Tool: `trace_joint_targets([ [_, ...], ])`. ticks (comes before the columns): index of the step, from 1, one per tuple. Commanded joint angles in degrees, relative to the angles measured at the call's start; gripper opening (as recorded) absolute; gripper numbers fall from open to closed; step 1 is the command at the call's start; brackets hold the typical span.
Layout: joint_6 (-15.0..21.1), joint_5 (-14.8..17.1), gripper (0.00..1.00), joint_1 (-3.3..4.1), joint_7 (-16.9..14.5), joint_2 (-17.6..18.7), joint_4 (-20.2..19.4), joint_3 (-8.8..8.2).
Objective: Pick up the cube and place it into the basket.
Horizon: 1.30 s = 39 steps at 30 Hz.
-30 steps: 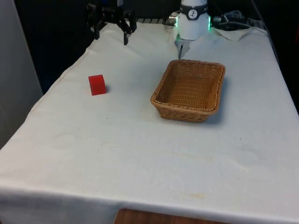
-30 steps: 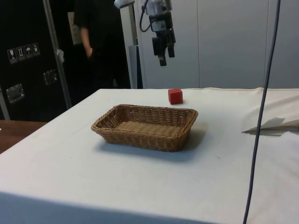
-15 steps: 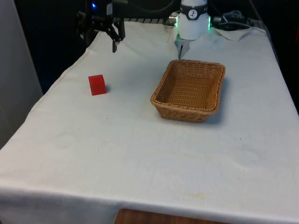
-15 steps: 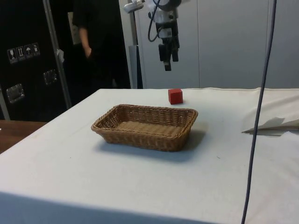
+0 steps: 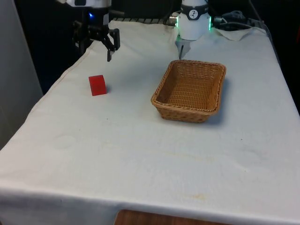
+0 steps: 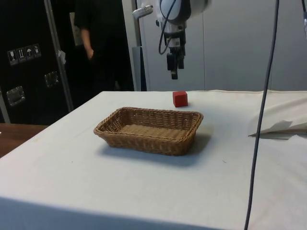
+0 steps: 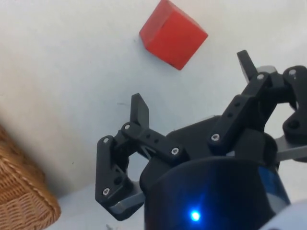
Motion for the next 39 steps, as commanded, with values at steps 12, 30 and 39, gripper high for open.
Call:
trace_joint_targets([
  [12,6.0,1.7,1.0,0.0,-2.8,2.2,-2.3,0.23],
  [30,12.4,12.0,1.0,-1.6,-16.2,6.3,-2.5,2.29],
  [39,12.8,16.8,1.0,-1.78,-22.6,8.4,-1.9,2.75],
])
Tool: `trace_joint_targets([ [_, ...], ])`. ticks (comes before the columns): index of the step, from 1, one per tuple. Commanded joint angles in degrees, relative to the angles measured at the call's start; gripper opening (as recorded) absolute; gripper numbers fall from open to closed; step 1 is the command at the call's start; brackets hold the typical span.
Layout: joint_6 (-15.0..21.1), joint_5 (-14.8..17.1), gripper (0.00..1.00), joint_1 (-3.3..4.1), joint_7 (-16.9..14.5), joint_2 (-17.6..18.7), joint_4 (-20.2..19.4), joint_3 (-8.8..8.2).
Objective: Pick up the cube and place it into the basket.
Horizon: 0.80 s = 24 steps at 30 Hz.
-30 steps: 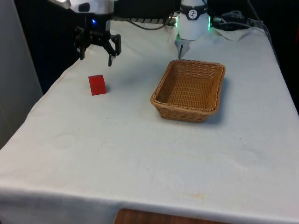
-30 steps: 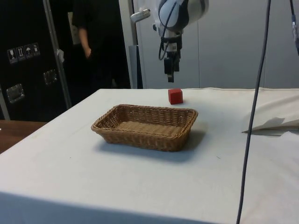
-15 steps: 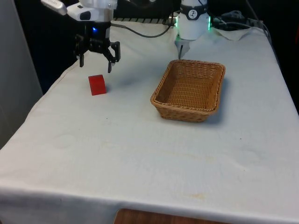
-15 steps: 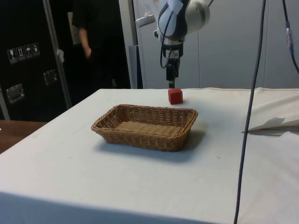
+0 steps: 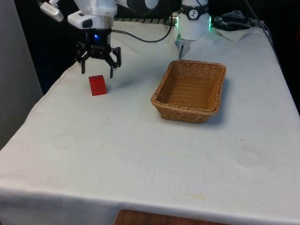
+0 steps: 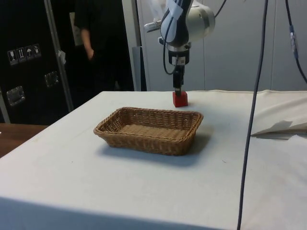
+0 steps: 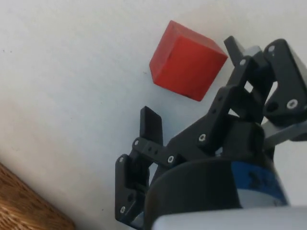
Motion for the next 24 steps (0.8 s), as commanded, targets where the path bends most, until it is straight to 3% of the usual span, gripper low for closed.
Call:
trace_joint_targets([
  [1,0.0,0.6,1.0,0.0,-0.7,0.3,0.1,0.06],
  [2,0.7,2.2,1.0,-1.55,-2.7,0.1,0.1,2.01],
  [10,0.5,6.7,1.0,-1.55,-8.8,2.4,1.1,2.12],
  [11,0.0,5.4,1.0,-0.11,-7.2,2.7,1.0,0.29],
  [12,0.5,7.0,1.0,-1.6,-9.5,2.6,1.3,2.12],
  [19,0.3,10.1,1.0,-1.72,-14.0,4.5,2.3,1.89],
  [20,0.0,9.1,1.0,-0.4,-12.6,4.9,2.2,0.29],
  [21,0.3,10.4,1.0,-1.72,-14.4,4.6,2.5,1.83],
  [24,0.2,11.2,1.0,-1.72,-15.5,5.2,2.9,1.49],
])
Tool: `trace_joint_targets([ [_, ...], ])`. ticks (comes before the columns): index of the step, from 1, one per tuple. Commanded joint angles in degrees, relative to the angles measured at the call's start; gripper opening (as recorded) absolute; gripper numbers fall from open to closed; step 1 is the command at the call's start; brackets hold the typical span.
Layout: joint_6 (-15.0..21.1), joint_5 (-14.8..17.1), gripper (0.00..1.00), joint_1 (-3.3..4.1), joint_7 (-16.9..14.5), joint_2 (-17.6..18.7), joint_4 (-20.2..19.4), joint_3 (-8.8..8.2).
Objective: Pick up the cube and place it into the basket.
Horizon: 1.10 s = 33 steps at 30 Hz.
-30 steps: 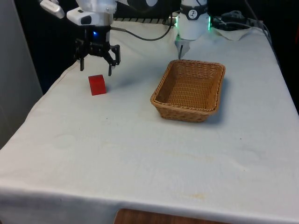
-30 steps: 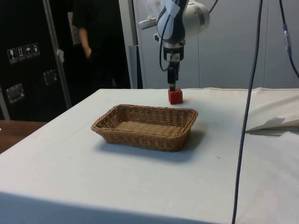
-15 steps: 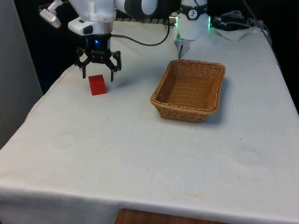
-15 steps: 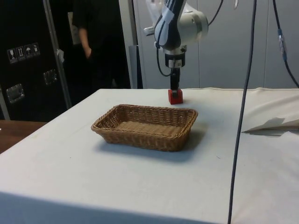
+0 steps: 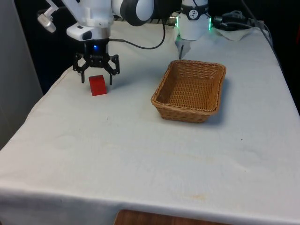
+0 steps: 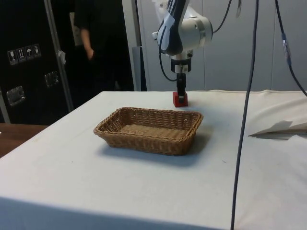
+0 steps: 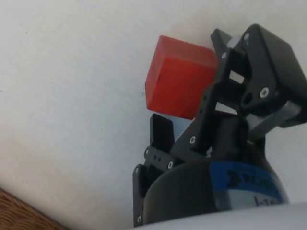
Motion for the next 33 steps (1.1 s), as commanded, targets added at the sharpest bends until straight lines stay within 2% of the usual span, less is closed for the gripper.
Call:
trace_joint_targets([
  [1,0.2,0.9,1.0,-1.03,-1.1,-0.2,0.3,1.15],
  [4,0.1,0.9,1.0,-1.03,-1.2,-0.1,0.3,0.97],
  [5,-0.1,0.1,0.79,-0.17,-0.3,0.1,0.1,0.0],
  [6,0.0,0.9,0.79,-1.09,-1.2,-0.1,0.4,0.92],
  [11,-0.1,0.7,0.23,-1.09,-1.1,0.0,0.5,0.86],
  [12,-0.2,0.7,0.04,-1.09,-1.2,0.0,0.5,0.8],
  [13,-0.2,0.7,0.01,-1.09,-1.1,0.0,0.5,0.8],
  [14,-0.3,0.1,0.01,-0.23,-0.3,0.1,0.2,-0.06],
  [15,-0.2,0.7,0.01,-1.09,-1.1,0.0,0.5,0.8],
  [21,-0.2,0.7,0.02,-0.97,-1.1,0.0,0.5,0.74],
  [23,-0.7,0.2,0.02,0.06,0.1,-1.0,0.2,-0.23],
  [24,-0.3,0.1,0.02,-0.23,-0.3,0.0,0.3,-0.06],
  [25,-0.7,0.0,0.02,0.29,0.3,-1.4,0.1,-0.34],
  [31,-1.2,-0.4,0.02,1.15,1.9,-4.1,-1.0,-0.74],
  [32,-1.3,0.1,0.02,0.46,1.2,-4.1,-0.8,-0.06],
  [33,-1.2,-0.4,0.02,1.2,2.1,-4.5,-1.2,-0.74],
])
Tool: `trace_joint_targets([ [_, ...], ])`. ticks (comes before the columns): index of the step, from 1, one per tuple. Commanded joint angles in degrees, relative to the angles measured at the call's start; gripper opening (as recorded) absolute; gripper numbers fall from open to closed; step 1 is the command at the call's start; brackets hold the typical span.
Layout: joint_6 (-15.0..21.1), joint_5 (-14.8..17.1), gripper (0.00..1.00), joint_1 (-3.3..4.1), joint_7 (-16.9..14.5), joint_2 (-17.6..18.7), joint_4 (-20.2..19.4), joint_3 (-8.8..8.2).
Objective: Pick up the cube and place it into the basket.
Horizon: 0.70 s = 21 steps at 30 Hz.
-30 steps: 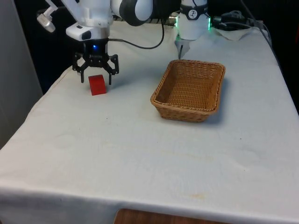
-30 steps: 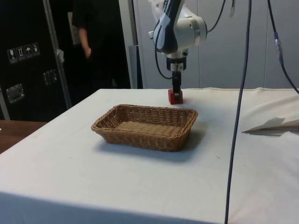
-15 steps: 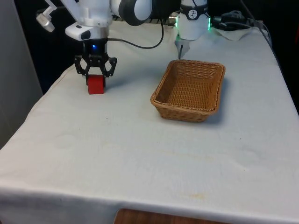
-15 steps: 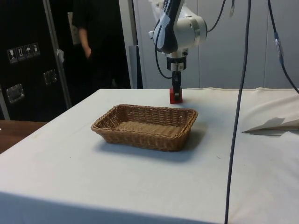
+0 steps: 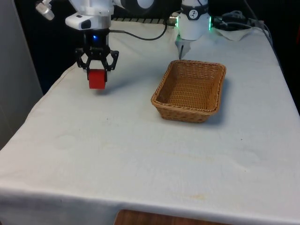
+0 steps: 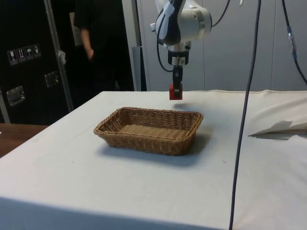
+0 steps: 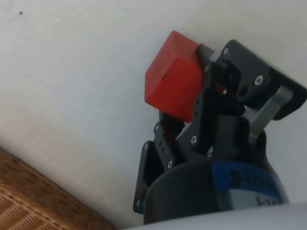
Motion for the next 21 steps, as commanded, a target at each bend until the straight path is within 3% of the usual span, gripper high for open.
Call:
trace_joint_targets([
  [1,0.1,-0.5,0.02,0.74,1.0,-0.5,-0.4,-0.63],
  [5,-0.1,-0.5,0.02,1.09,1.7,-1.9,-1.0,-0.52],
  [6,-0.1,0.0,0.02,0.63,1.3,-2.0,-0.9,0.06],
  [7,-0.2,-0.5,0.02,1.26,2.1,-2.5,-1.3,-0.46],
  [15,-0.9,-0.1,0.02,1.83,3.7,-5.2,-2.5,0.11],
  [16,-0.7,0.0,0.02,1.49,3.2,-4.8,-2.2,0.23],
  [17,-1.0,-0.1,0.02,1.89,3.9,-5.5,-2.5,0.17],
  [21,-1.7,0.1,0.02,2.06,4.8,-6.3,-2.8,0.52],
])
